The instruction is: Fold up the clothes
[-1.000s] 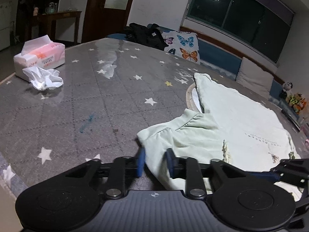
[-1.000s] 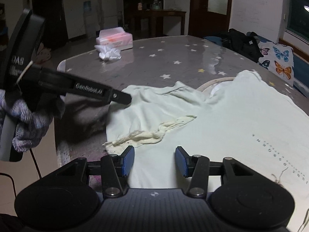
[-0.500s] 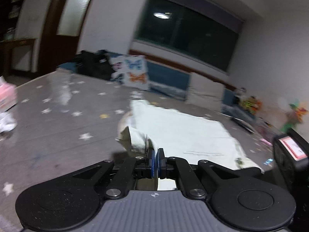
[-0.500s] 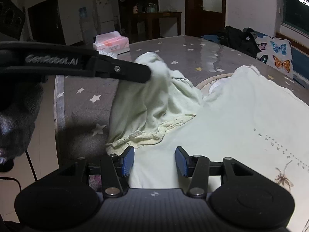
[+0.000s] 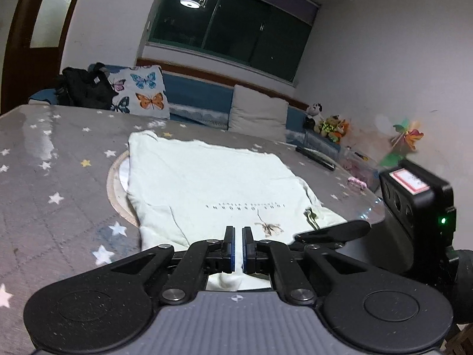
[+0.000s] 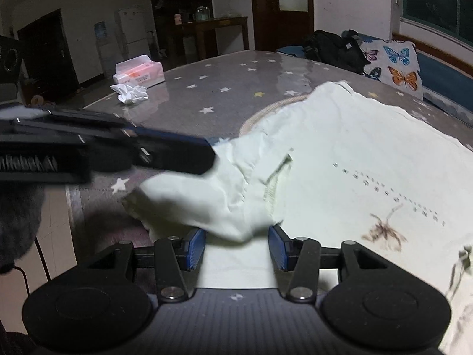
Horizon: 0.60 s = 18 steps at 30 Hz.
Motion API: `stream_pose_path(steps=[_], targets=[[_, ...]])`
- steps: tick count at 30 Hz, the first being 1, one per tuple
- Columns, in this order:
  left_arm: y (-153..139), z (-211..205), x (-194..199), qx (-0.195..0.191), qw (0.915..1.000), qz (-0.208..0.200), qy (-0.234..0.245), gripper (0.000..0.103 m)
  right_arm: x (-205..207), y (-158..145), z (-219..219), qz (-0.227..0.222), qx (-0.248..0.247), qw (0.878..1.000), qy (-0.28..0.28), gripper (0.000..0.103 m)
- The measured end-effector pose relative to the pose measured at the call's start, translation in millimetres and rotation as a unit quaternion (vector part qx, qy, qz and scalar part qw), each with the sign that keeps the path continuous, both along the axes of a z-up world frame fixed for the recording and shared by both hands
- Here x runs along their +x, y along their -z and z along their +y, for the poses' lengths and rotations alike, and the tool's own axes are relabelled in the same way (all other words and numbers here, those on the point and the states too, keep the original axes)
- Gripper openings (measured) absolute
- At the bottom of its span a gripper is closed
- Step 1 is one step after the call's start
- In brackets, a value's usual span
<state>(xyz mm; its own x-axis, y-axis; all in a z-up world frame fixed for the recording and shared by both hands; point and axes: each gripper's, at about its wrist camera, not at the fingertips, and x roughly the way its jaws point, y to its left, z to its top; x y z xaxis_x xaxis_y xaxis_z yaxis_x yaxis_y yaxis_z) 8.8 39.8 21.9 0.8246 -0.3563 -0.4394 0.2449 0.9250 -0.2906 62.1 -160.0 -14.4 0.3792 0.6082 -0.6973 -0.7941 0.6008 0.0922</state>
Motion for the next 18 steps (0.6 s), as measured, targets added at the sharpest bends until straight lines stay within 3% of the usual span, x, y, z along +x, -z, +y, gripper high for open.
stream_pose_path(steps=[5, 11, 18], targets=[[13, 15, 7, 0.039, 0.9981, 0.028, -0.039, 0.005, 2, -5, -14, -0.007, -0.003, 1.0, 0.011, 0.048], [38, 19, 2, 0.087, 0.9925, 0.073, -0.044, 0.005, 12, -21, -23, -0.014, 0.023, 0.999, 0.027, 0.048], [31, 24, 5, 0.081, 0.993, 0.069, -0.052, 0.007, 24, -18, -6, -0.004, 0.031, 0.999, 0.017, 0.044]])
